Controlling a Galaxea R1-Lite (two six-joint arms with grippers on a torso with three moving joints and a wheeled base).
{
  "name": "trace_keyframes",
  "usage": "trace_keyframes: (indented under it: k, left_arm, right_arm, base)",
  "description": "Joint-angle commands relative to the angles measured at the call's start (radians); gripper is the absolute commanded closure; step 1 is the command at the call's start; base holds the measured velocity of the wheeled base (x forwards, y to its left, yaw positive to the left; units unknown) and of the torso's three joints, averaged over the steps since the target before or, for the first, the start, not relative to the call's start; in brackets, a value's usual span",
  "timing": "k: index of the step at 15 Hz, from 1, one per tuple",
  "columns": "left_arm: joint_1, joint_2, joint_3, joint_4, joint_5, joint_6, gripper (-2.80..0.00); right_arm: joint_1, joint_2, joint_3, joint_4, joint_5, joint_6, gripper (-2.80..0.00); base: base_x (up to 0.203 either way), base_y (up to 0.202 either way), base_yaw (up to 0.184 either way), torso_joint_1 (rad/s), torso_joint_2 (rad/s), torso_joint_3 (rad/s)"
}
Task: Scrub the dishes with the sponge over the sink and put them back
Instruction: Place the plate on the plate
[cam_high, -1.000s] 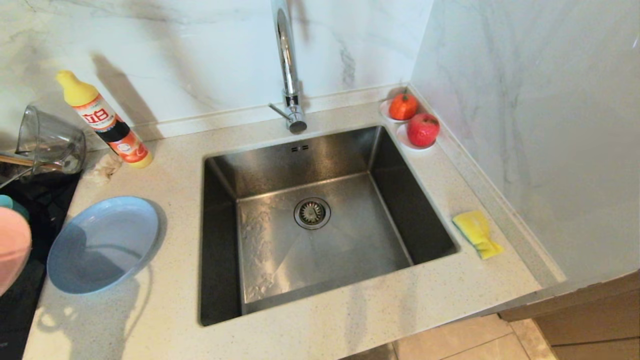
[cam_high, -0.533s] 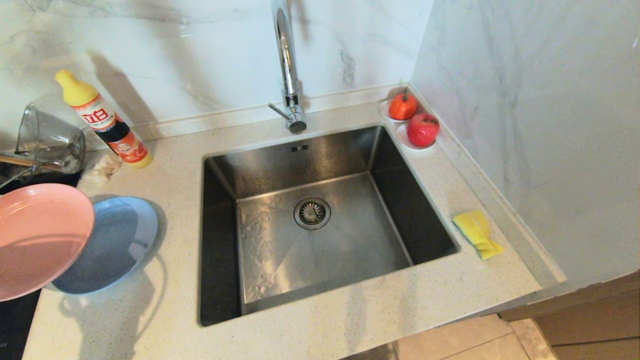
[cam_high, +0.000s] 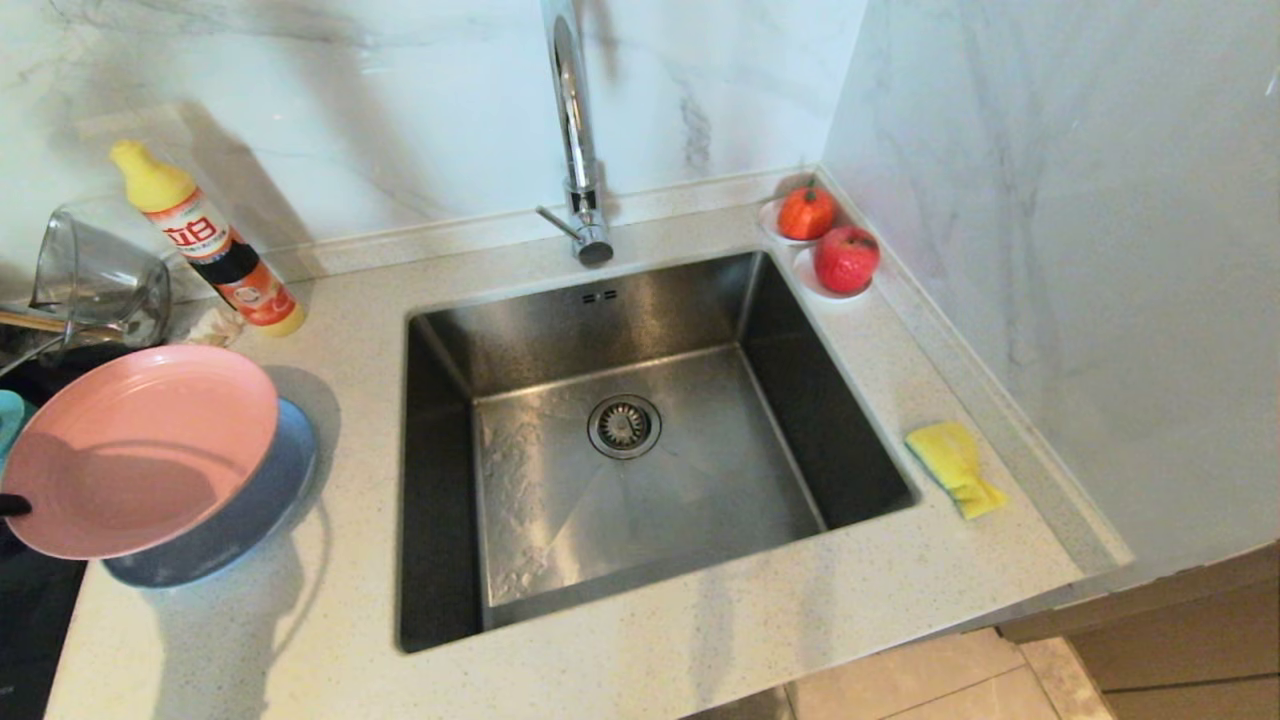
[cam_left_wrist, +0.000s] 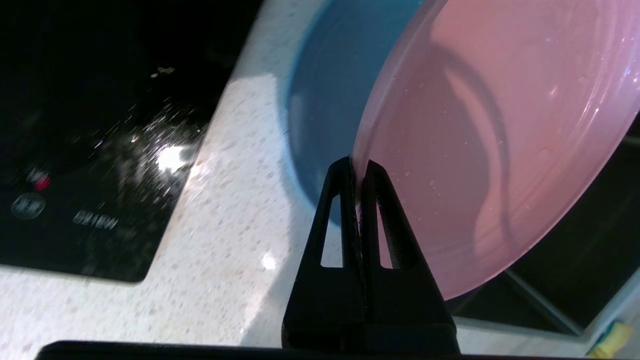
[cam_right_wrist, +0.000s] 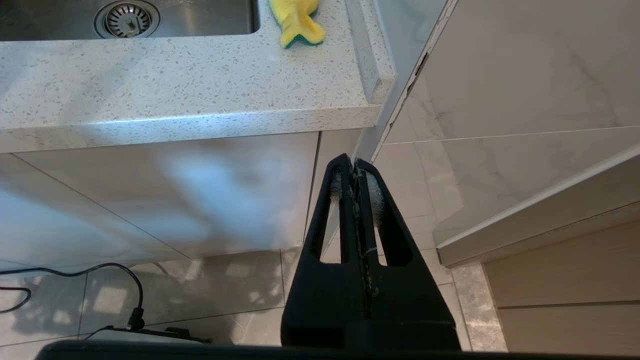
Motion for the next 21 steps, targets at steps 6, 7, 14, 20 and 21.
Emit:
trace_keyframes:
  k: [6,7,14,20,21]
  left_arm:
    - [-0.073,0.207,-0.151,-0.015,0.053,0.005,0.00]
    - [-0.073,0.222,-0.172,-0.015,0.054,0.006,0.00]
    - [-0.124,0.245,-0.190,-0.005,0.055,0.006,0.00]
    - [-0.125,0.195,-0.123,0.002,0.056,0.009,0.00]
    - [-0.125,0.191,-0.117,0.011,0.057,0.012,0.00]
  right_arm:
    - [0.000,0.000,0.000,0.000,0.001,-0.001,0.00]
    - [0.000,0.000,-0.001,0.000,0.001,-0.001,0.00]
    - [0.000,0.000,0.000,0.000,0.000,-0.001,0.00]
    - [0.000,0.000,0.001,0.000,0.001,-0.001,0.00]
    - [0.000,0.000,0.000,0.000,0.000,-0.001,0.00]
  base:
    - [0.000,0.000,0.000,0.000,0.00,0.000]
    - [0.000,0.000,0.000,0.000,0.00,0.000]
    - [0.000,0.000,0.000,0.000,0.00,0.000]
    - [0.000,0.000,0.000,0.000,0.00,0.000]
    - [0.000,0.000,0.000,0.000,0.00,0.000]
